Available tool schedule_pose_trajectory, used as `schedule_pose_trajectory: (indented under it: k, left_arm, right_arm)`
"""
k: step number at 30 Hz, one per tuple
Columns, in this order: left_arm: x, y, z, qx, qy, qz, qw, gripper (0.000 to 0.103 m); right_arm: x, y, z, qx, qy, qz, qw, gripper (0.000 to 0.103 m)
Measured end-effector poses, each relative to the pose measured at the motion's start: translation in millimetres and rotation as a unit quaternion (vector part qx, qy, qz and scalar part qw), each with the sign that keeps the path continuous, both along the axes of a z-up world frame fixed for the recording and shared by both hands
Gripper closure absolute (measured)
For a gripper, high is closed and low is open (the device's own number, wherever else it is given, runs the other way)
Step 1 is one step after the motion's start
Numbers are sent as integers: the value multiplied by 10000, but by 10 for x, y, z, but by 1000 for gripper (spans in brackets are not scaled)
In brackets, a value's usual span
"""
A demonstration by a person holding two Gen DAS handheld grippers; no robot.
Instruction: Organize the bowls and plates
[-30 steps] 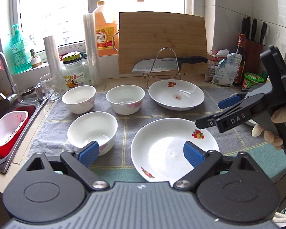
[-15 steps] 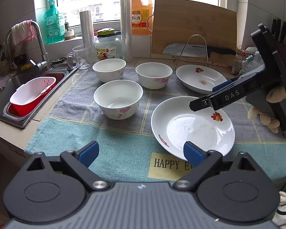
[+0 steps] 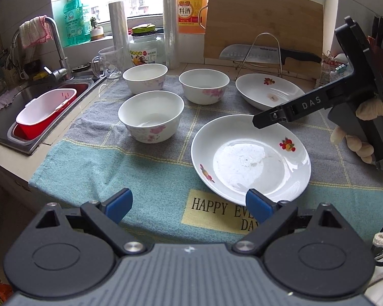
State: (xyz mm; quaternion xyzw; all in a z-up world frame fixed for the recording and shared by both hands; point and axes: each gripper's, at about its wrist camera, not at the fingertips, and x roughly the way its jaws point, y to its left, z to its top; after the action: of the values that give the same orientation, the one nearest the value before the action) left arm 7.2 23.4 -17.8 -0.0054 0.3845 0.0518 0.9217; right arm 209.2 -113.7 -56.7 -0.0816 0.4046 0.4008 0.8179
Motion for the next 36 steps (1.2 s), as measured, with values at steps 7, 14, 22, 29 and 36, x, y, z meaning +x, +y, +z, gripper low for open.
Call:
schedule_pose_trajectory:
  k: [7, 14, 22, 29, 36]
  left_arm:
    - [60, 65, -200, -32, 343, -490, 9982, 8]
    - [222, 174, -367, 51, 488, -1279, 9906, 8]
    - [475, 105, -592, 94, 673, -2361, 9693, 8]
    - [652, 100, -704, -36, 664, -2970, 9525, 7]
    - [809, 81, -758, -4, 412, -3476, 9367, 1]
  right_arm:
    - [-77, -89, 3, 32, 8, -165, 9999, 0]
    - [-211, -184, 8, -128, 61, -573, 9983, 0]
    - [-333, -207, -42, -224, 239, -1064, 9938, 0]
    - [-496, -254, -170, -431, 475, -1539, 9860, 0]
    - [-644, -260, -264, -521, 655, -1919, 9779, 0]
